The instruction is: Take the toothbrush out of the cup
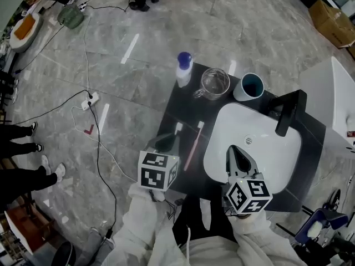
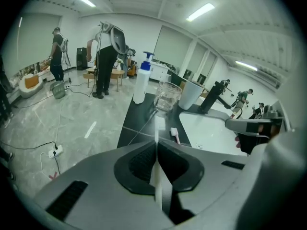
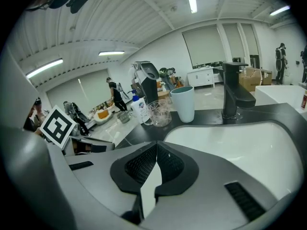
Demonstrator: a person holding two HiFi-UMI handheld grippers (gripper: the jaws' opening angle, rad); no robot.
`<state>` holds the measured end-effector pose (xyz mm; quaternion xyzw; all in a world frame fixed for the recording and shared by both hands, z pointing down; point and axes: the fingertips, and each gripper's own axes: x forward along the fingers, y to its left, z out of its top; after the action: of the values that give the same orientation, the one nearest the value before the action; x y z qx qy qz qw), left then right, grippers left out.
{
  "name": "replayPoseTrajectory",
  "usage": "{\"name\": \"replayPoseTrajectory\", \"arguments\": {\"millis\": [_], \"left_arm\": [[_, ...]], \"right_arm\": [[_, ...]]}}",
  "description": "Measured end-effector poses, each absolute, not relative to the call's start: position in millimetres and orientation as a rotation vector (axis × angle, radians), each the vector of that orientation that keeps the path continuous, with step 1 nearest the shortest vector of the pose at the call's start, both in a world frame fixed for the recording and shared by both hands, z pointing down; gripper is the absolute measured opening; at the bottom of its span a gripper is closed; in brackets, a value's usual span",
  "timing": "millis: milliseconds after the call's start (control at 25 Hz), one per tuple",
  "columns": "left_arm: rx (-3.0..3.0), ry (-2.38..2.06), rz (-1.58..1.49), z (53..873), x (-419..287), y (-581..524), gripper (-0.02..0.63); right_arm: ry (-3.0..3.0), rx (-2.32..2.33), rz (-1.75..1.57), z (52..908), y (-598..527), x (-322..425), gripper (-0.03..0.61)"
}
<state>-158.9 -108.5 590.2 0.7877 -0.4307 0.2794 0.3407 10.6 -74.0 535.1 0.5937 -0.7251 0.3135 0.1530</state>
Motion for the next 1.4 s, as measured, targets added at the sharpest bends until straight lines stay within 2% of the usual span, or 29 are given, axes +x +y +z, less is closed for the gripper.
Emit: {"name": "replayPoseTrajectory", "arguments": {"millis": [480, 1400], "left_arm": [[1.972, -1.164, 0.793, 618, -149, -122, 0.020], [1.952, -1.225, 0.810, 621, -151, -124, 0.020]], "right_arm": [[-2.032, 1.720, 0.941, 550, -71, 34, 0.023], [-2.016, 1.756, 0.955, 548, -59, 45, 0.023]]}}
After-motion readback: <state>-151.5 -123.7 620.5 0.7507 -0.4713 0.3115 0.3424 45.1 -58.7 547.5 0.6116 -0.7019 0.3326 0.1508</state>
